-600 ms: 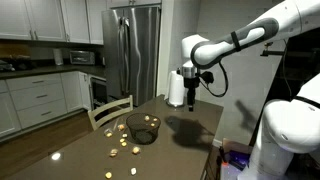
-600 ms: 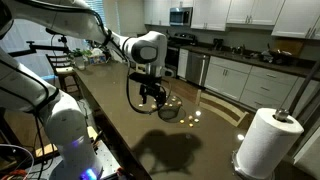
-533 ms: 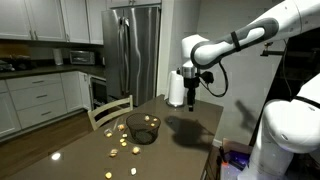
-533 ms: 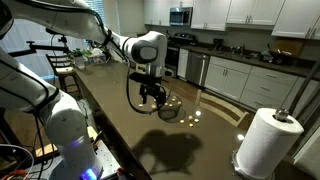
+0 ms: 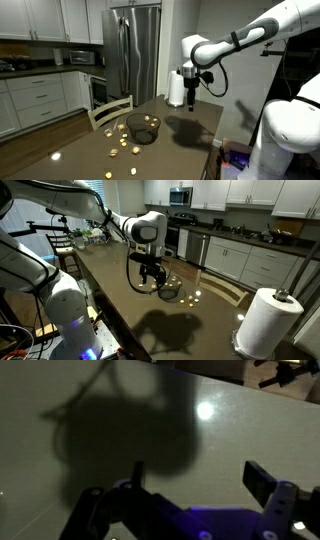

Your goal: Get a sweet from the table and put it in the black basket

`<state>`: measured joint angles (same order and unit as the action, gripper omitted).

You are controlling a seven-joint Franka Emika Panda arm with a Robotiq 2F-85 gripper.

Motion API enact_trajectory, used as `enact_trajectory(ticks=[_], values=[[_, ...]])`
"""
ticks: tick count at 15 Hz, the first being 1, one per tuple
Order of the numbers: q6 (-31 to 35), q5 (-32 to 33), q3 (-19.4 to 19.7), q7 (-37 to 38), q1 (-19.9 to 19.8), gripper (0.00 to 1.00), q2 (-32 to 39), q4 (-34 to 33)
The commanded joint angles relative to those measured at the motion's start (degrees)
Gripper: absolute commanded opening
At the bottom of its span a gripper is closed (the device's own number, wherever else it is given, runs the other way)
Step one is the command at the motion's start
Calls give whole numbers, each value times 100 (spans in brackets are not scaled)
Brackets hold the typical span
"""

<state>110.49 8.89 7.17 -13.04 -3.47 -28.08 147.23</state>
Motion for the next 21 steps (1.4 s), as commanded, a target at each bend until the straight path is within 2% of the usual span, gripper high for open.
enact_trajectory(ticks=[1, 6, 12, 21], values=[[45, -41, -17, -72, 42, 100, 170, -86], [406, -341, -108, -171, 388, 100, 664, -376], [813, -1049, -305, -433, 833, 100, 1502, -1047], [507, -2139, -876, -914, 995, 100, 3298, -2430]])
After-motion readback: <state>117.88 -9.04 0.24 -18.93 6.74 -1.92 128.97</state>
